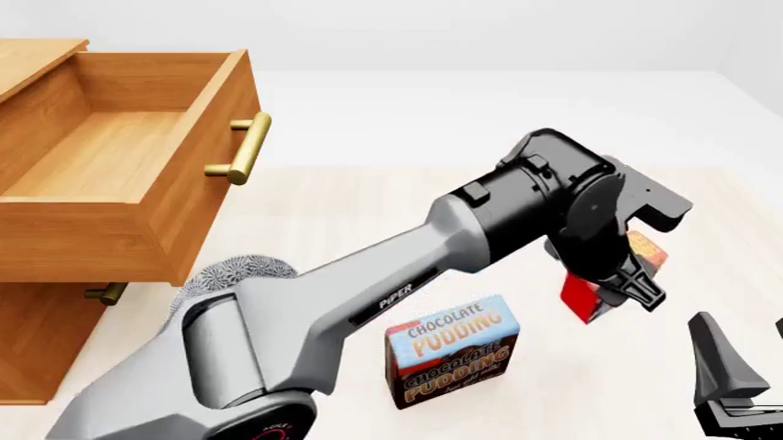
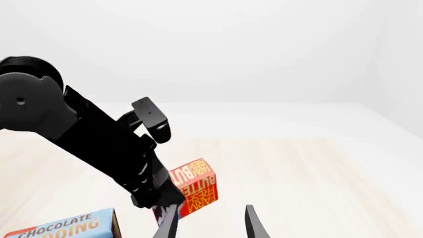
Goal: Put the butter at the back in the top drawer of the cabinet and close it.
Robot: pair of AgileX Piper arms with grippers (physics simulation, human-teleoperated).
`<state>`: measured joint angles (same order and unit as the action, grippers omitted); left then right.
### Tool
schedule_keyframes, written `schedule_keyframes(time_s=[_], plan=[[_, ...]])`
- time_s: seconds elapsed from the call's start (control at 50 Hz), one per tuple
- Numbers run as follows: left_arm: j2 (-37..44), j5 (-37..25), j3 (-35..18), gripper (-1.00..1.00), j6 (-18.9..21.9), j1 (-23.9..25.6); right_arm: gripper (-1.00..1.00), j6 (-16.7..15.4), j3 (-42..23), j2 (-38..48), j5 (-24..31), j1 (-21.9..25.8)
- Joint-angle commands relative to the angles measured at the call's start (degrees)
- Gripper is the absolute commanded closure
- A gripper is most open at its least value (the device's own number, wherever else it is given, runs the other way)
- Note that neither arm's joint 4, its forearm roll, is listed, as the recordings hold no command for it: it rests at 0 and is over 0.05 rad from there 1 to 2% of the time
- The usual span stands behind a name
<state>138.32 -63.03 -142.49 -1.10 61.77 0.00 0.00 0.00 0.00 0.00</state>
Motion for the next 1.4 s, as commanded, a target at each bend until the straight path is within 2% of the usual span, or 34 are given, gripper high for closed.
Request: schedule_keyframes(time_s=[0.02,0.06,0.18,0.38,0.58,1.12,1.4], plan=[[-3.86,-6.28,-6.78,1.00,3.18,-0.57,-1.00,0.00,0.00,0.00,0.00,0.00],[-5.05,-6.73,-6.70,1.00,3.78,-1.02,-1.00,0.00,0.00,0.00,0.00,0.00],[-8.30,-6.84,-4.41,1.00,2.20,0.00,-1.00,0.00,0.00,0.00,0.00,0.00],[-12.96,-6.85,-2.24,1.00,5.02,-3.02,-1.00,0.00,0.00,0.00,0.00,0.00],[-18.04,-6.85,1.28,1.00,4.69,-4.38,-1.00,0.00,0.00,0.00,0.00,0.00],[-30.56,-6.85,7.80,1.00,9.15,-14.56,-1.00,0.00,0.00,0.00,0.00,0.00],[-34.83,-6.86,10.05,1.00,9.11,-18.42,-1.00,0.00,0.00,0.00,0.00,0.00]])
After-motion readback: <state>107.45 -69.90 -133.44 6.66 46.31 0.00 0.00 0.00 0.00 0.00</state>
